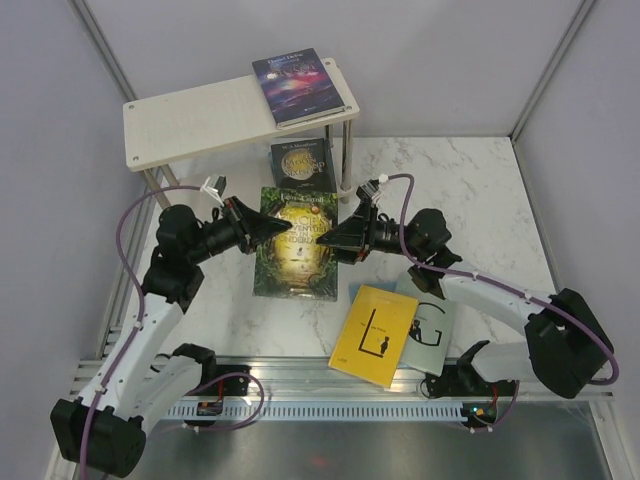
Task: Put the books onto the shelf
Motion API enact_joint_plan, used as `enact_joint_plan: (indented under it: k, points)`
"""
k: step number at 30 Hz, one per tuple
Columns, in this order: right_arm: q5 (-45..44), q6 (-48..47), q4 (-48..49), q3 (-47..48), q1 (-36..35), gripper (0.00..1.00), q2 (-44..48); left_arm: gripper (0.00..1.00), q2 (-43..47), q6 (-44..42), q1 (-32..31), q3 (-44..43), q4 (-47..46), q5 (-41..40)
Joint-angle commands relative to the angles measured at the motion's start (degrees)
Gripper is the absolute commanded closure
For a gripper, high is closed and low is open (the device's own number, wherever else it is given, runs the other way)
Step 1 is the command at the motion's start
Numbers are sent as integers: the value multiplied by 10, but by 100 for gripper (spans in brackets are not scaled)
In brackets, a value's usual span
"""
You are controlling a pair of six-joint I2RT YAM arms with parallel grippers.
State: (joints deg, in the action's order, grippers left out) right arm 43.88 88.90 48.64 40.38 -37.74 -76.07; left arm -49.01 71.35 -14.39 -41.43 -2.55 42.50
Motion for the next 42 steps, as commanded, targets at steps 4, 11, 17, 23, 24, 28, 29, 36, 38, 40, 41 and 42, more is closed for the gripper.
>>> enact_joint_plan:
  k: [4,11,17,23,24,28,29,36,38,40,41,42]
  points:
    - [-32,9,-2,22,-24,31,59,98,2,20,8,-93,22,-123]
    - [-65,20,-24,114,-31,35,63,98,-19,12,9,-155,57,-182]
    - [-86,11,-53,166,-31,45,57,98,-22,-21,8,-197,133,-263]
    - [-109,15,-62,158,-31,56,75,98,-28,-42,8,-223,169,-284]
    - [-107,21,-60,160,-31,57,73,98,-28,-43,9,-226,177,-288]
    - [-100,31,-44,160,-31,61,71,98,-33,-50,8,-247,192,-326]
    - [-103,28,-52,159,-31,61,72,98,-38,-55,8,-256,204,-327]
    - [-116,6,-75,167,-31,78,73,98,-64,-74,8,-290,211,-328]
    - [-125,-5,-93,173,-31,87,71,98,-72,-74,8,-293,210,-315]
    - [-128,-30,-111,192,-31,100,65,98,-72,-82,8,-295,207,-308]
    - [-135,-44,-144,202,-30,100,63,98,-71,-85,8,-298,204,-299]
    - [-140,-71,-164,224,-30,100,60,95,-75,-105,8,-303,201,-291]
